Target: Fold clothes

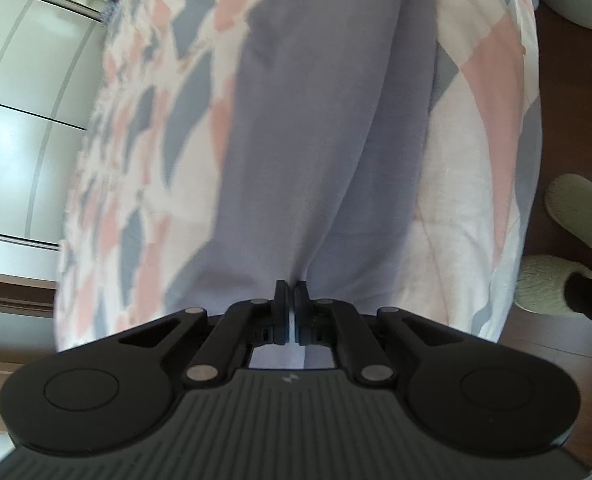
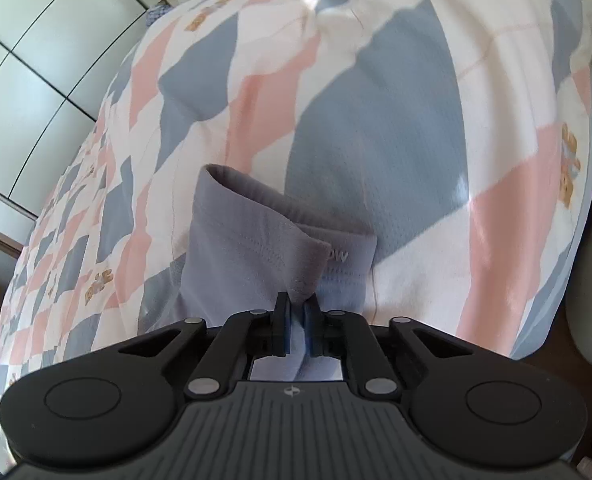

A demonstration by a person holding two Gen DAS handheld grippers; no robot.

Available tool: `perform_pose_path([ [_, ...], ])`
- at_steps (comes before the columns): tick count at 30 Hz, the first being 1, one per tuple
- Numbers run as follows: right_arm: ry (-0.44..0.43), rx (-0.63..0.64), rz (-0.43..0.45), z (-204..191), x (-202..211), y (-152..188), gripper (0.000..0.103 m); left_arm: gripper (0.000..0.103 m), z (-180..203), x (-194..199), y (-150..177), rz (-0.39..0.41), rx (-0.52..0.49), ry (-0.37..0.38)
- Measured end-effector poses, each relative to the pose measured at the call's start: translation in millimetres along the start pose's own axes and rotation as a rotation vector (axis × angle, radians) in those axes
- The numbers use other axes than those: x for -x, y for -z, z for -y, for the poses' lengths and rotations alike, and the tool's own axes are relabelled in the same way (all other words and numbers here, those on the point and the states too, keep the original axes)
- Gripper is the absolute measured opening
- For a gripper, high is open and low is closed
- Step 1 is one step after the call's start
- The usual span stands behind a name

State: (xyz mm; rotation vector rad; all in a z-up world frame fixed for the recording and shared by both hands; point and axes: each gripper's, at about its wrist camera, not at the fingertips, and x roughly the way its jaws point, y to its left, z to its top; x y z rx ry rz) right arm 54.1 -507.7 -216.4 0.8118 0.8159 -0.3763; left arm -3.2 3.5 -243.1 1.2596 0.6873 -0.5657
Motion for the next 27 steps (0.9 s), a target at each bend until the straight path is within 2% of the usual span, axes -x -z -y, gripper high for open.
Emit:
perform_pose_path([
  [5,-0.031,0.049,0.018,-5.0,15.5,-4.6,0.002,0.002,10.4,23.8,-1.2,-0.012,-0.005,-0.037],
  [8,-0.030,0.067,0.020,-4.2,21.7,-4.2,0.002,0.002,22.5,19.0,-3.0,-0.035,-0.002,-0.038],
  [14,0.021,0.052,-0.001,10.4,14.0,3.3,0.001,0.002,39.2,-3.6,-4.4,-0.069,0.089,0.006],
  [18,0.063,0.090,-0.019,13.4,1.6,11.3,0.002,0.005,36.5,-9.8,-4.1,-0.099,0.169,0.018],
  [19,0.075,0.098,-0.036,12.8,-3.4,12.6,0.009,0.007,31.1,-5.9,-3.7,-0.102,0.216,0.029],
  [20,0.092,0.101,-0.038,11.7,-5.5,13.2,0.025,0.011,21.7,1.3,-1.1,-0.100,0.291,0.050],
  [22,0.129,0.117,-0.012,5.1,-1.8,12.9,0.040,0.023,-1.1,17.9,8.2,-0.097,0.469,0.100],
  [23,0.149,0.145,0.011,-1.8,3.8,13.4,0.043,0.029,-13.5,26.1,15.2,-0.099,0.556,0.121],
  [24,0.183,0.181,0.039,-9.7,9.4,14.9,0.048,0.030,-26.7,33.3,23.2,-0.103,0.645,0.137],
  [25,0.226,0.223,0.072,-19.2,15.8,18.0,0.056,0.030,-41.7,37.8,33.4,-0.109,0.742,0.147],
  [27,0.265,0.305,0.149,-41.5,30.6,28.4,0.058,0.030,-76.6,37.7,62.8,-0.116,0.986,0.166],
])
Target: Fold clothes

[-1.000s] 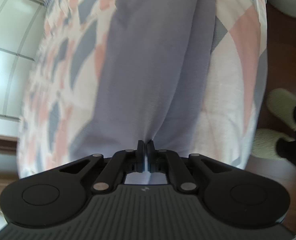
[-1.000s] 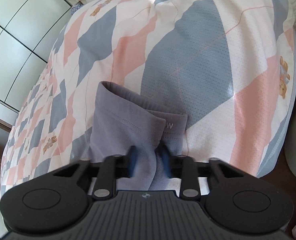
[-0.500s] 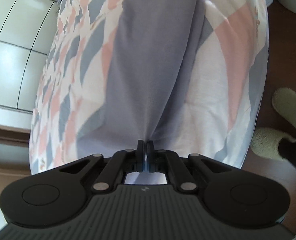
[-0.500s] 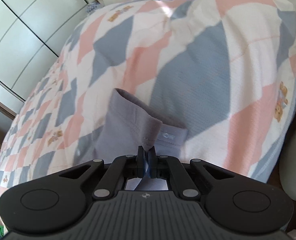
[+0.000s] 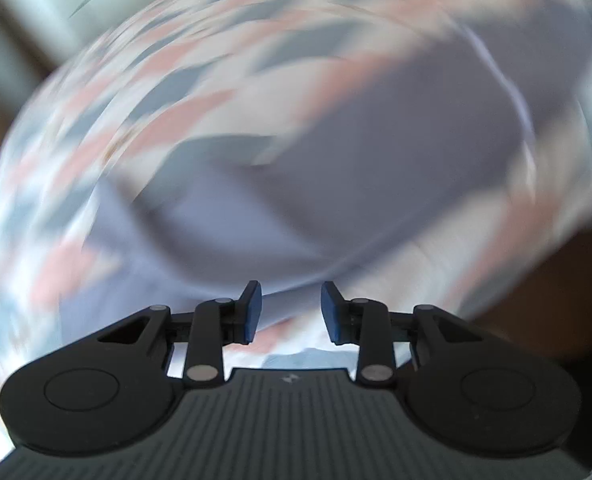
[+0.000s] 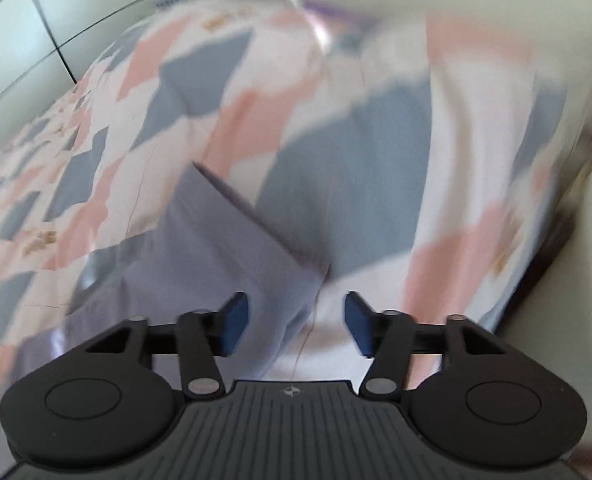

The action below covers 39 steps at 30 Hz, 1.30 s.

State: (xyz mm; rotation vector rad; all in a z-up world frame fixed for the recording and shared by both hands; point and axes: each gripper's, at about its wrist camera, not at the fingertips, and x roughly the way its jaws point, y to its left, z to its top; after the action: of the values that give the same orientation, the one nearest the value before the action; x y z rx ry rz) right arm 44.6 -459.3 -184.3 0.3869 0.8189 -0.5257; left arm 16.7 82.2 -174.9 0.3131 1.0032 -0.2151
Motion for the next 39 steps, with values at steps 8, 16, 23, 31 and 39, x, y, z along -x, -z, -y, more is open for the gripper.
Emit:
perform_pose_path([
  [8,-0.364,0.211,-0.107,-130.1,17.6,53.4,0.056,0.023,-192.2,-59.8,-15.3,0.082,0.870,0.060],
  [16,-0.637,0.251,-0.333,-263.6,21.6,146.7,0.055,0.024,-279.2,-153.2,5.6,0.014,1.256,0.196],
  [23,-0.835,-0.074,-0.610,-301.6,23.9,206.1,0.051,0.000,-296.4,-155.5,19.3,0.088,1.233,0.315],
  [31,-0.850,-0.791,-0.853,-314.9,4.3,290.1,0.049,0.000,-314.1,-114.8,27.5,0.200,1.179,0.368],
  [39,-0.753,-0.802,-0.749,-323.4,0.2,285.8,0.005,0.000,-316.8,-43.1,64.9,0.317,1.092,0.340],
])
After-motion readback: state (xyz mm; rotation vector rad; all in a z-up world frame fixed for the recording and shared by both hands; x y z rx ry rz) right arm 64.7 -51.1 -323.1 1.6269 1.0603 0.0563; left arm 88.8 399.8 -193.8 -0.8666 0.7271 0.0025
